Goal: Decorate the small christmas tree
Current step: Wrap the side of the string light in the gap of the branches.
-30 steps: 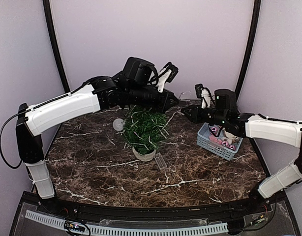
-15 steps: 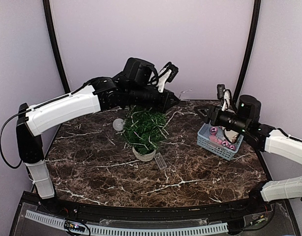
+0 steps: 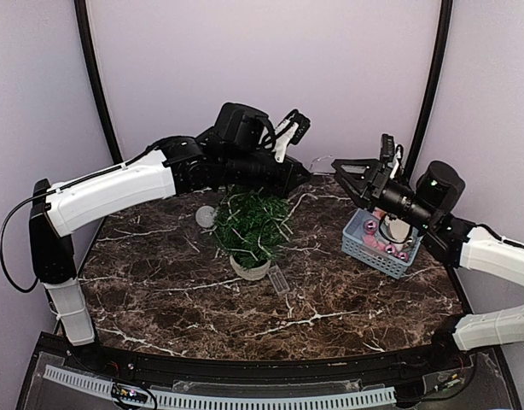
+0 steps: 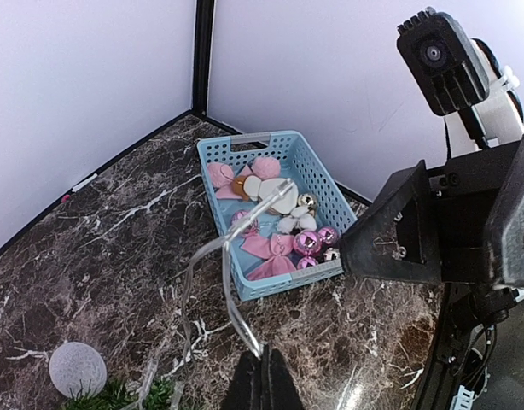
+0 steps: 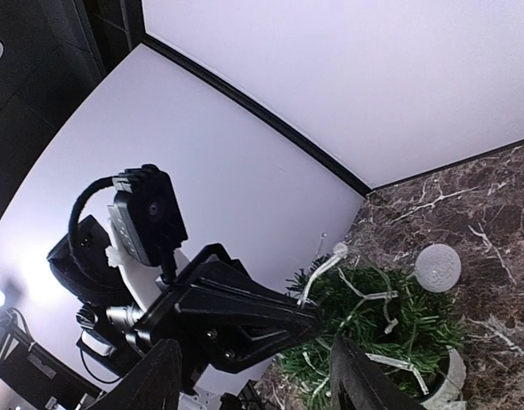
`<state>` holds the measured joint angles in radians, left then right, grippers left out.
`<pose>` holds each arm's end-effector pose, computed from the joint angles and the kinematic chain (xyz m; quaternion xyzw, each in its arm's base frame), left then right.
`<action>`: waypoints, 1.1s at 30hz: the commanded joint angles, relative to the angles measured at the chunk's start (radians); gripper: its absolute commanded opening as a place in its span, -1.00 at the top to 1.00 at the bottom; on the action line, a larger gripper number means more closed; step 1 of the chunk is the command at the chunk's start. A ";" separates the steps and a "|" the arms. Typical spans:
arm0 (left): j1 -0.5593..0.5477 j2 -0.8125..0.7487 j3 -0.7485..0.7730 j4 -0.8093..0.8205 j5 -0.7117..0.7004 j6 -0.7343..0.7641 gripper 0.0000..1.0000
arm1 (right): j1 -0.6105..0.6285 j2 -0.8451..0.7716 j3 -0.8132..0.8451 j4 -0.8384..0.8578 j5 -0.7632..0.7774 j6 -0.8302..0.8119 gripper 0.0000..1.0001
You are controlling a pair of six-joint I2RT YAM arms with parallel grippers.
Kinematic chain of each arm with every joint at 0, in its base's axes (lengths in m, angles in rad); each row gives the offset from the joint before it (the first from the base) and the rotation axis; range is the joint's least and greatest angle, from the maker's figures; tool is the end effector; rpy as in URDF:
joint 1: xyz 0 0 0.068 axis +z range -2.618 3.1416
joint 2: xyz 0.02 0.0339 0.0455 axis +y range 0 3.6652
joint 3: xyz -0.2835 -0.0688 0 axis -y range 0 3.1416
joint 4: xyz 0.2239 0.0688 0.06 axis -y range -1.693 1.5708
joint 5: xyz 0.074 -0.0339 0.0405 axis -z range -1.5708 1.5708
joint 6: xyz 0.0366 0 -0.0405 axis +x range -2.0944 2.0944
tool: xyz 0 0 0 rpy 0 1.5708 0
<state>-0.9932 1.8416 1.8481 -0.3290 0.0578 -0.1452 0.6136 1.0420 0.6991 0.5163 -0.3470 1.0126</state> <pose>0.2298 -0.3565 0.4131 0.3491 0.7324 -0.3346 0.4794 0.1685 0.1339 0.3582 -0.0040 0.6472 0.6242 0.4377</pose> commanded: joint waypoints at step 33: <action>-0.005 -0.010 -0.063 0.037 0.120 0.112 1.00 | 0.040 0.220 0.244 -0.227 0.220 -0.070 1.00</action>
<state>-0.9932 1.8462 1.7996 -0.3073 0.1493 -0.0647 0.6479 1.2873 0.9272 0.3279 -0.1867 0.9684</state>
